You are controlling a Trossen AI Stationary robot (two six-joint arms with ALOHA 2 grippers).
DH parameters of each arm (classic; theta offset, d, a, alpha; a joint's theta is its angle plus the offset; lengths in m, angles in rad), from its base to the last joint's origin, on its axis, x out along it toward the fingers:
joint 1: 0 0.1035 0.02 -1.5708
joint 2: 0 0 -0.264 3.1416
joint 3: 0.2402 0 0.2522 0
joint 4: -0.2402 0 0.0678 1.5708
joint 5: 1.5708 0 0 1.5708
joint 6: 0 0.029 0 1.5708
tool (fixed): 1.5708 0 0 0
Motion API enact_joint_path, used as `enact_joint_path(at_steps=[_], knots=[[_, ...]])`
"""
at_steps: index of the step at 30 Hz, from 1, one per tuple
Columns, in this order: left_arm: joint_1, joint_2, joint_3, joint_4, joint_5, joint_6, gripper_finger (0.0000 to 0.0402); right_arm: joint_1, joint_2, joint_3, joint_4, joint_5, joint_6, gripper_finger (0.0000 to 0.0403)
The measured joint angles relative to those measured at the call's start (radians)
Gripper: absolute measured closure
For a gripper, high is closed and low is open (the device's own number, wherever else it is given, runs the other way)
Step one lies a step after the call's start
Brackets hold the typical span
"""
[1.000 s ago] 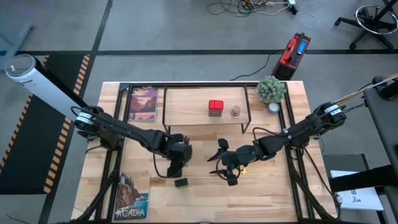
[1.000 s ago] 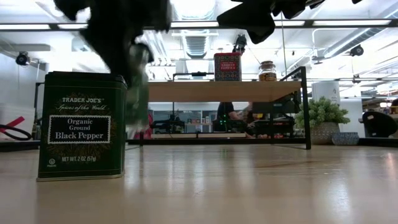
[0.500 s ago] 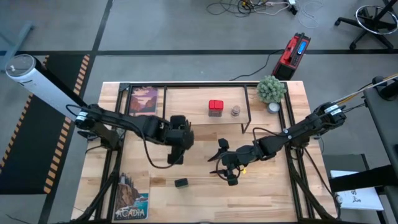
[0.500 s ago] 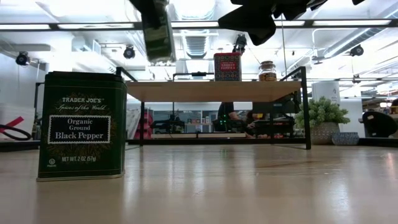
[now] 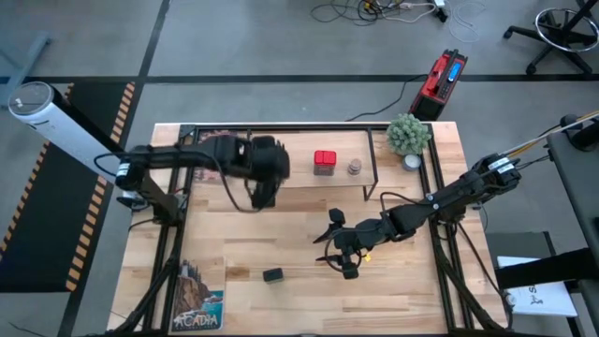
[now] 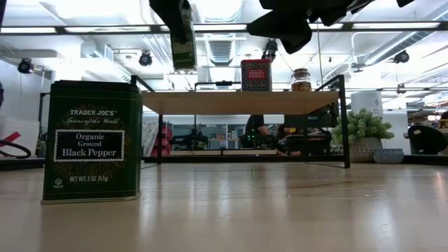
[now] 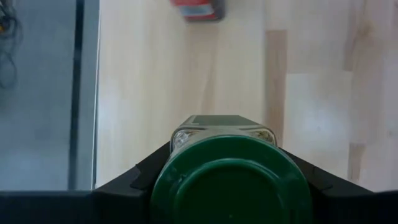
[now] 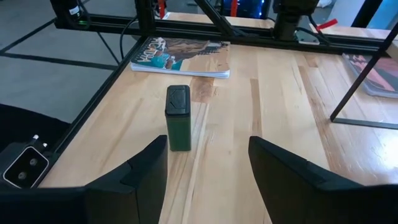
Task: Shelf spices
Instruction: Put the green seasoning bottle on the shelf
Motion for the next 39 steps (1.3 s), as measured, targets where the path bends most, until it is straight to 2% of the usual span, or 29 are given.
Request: enact_joint_path(at_steps=[14, 19, 26, 39], knots=[[0.315, -0.003, -0.002, 0.027, 0.258, 0.116, 0.0207, 0.0, 0.0, -0.017, 0.0, 0.0, -0.001, 0.0203], [0.386, -0.003, -0.004, 0.035, 0.289, 0.167, 0.0207, 0.0, 0.0, -0.017, 0.0, 0.0, -0.002, 0.0203], [0.449, -0.003, -0.017, 0.067, 0.341, 0.19, 0.0206, 0.0, 0.0, -0.017, 0.006, 0.0, -0.002, 0.0203], [0.451, -0.002, -0.11, 0.103, 0.331, 0.193, 0.0205, 0.0, 0.0, -0.017, 0.008, 0.0, -0.002, 0.0203]])
